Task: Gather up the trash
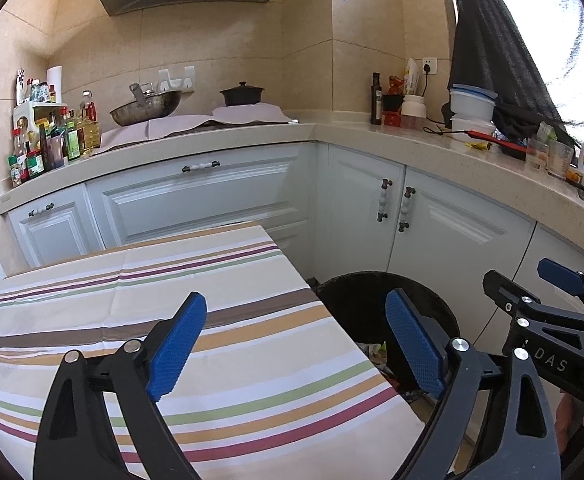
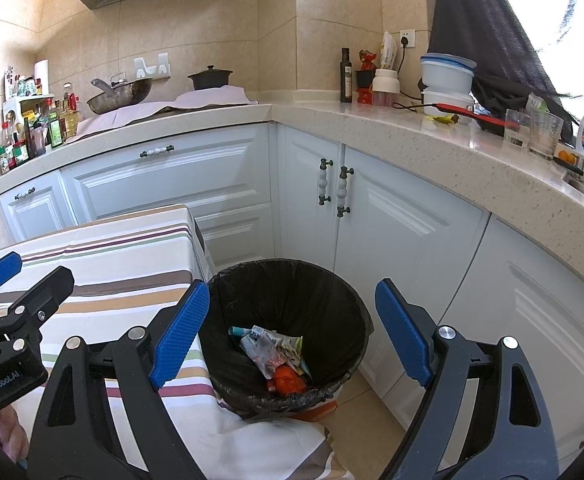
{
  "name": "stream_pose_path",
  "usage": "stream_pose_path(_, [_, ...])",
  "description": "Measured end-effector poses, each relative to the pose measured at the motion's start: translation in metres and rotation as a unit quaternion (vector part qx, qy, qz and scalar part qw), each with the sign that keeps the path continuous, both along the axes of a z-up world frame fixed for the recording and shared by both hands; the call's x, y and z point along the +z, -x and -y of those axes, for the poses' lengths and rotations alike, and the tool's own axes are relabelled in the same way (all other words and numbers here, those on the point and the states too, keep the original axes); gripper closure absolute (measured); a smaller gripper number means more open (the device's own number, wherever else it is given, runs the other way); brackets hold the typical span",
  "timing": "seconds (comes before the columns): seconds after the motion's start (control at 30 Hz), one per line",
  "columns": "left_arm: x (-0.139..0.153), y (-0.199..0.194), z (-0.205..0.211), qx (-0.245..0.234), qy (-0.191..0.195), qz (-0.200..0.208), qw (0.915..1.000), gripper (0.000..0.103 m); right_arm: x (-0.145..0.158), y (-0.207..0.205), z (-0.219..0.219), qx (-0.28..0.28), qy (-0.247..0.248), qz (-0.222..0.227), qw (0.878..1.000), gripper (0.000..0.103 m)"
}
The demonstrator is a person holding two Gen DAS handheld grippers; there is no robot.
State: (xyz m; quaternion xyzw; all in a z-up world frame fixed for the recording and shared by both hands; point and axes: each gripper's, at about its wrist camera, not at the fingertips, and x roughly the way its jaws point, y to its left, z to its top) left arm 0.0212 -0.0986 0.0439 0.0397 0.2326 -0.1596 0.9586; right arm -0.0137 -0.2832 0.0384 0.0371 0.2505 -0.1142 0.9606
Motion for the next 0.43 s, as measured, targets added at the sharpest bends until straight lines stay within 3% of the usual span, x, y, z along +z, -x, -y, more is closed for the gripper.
stream_pose_path(0.23, [-0.004,-0.003,0.001,0.012,-0.018,0.001,0.9998,0.014,-0.003,0.000,-0.003,0.003,0.000,-0.002,1.000,0.020])
stream_pose_path(0.43, [-0.016,-0.017,-0.010,0.024,-0.032,-0.035,0.9986,0.014,-0.006,-0.006,-0.014,0.014,0.000,-0.005,1.000,0.016])
